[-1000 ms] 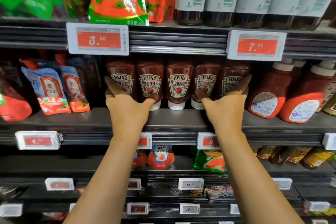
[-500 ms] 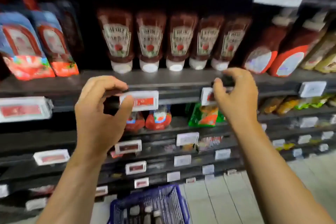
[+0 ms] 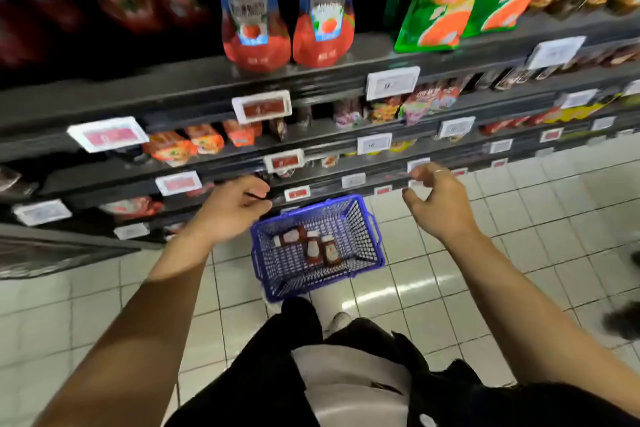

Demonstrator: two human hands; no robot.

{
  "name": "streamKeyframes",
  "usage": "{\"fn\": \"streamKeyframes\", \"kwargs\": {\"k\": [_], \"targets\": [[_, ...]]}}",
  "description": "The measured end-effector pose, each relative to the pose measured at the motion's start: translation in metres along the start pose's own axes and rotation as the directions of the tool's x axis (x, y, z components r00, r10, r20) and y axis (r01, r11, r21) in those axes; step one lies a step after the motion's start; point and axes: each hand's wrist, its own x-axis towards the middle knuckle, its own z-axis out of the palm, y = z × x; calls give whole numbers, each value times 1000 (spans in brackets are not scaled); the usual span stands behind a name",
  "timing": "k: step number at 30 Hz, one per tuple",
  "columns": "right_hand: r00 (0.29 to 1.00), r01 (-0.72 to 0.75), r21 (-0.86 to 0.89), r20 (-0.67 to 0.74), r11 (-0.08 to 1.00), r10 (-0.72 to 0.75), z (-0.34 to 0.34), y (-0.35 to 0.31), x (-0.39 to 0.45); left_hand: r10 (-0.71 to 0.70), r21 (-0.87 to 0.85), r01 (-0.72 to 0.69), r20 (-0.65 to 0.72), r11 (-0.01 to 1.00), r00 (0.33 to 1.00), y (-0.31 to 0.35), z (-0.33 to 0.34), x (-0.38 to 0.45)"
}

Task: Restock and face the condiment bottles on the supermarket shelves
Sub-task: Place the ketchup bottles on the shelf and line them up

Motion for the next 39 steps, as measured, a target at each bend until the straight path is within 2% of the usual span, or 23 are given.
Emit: {"fn": "streamKeyframes", "kwargs": {"k": [2,6,9,12,15,19,21,24,26,29,31,34,35,37,39], "targets": [[987,-116,41,118,992,110,32,26,-11,-83,-1,83,-10,997,997,-29,27,-5],[924,-255,47,305,966,229,101,82,-33,-295,44,294,23,955,955,-86,89,-12],[884,-305,33,383,952,269,153,127,-46,-429,70,425,56,902,901,-127,144,-12],[867,-313,9,412,950,281,205,173,-52,-524,-3,526,74,850,848,-163,210,-1],[845,-274,-58,462,960,270,265,225,-44,-581,-47,580,11,813,814,-204,286,25],[838,-143,-125,513,982,187,350,281,-13,-651,-64,652,35,756,758,-269,376,80],[809,-74,-184,564,980,167,391,301,9,-658,-61,658,33,750,753,-304,406,113],[782,-70,-234,591,970,199,448,323,49,-667,29,667,72,745,742,-352,435,167],[800,-85,-267,556,960,226,483,335,75,-687,6,695,164,719,708,-382,449,199],[806,14,-329,562,944,184,538,349,110,-666,-34,695,256,718,701,-429,466,246],[768,50,-327,617,944,173,574,363,129,-651,-18,690,316,723,690,-457,477,274],[697,52,-324,690,945,198,619,387,150,-699,5,726,277,687,659,-488,497,308],[687,99,-327,706,940,173,631,395,154,-701,-1,723,241,691,671,-495,506,316],[672,230,-369,730,901,127,652,406,161,-654,-22,665,165,746,739,-504,523,331],[674,276,-415,726,867,133,669,414,168,-609,-23,615,115,788,785,-508,536,341]]}}
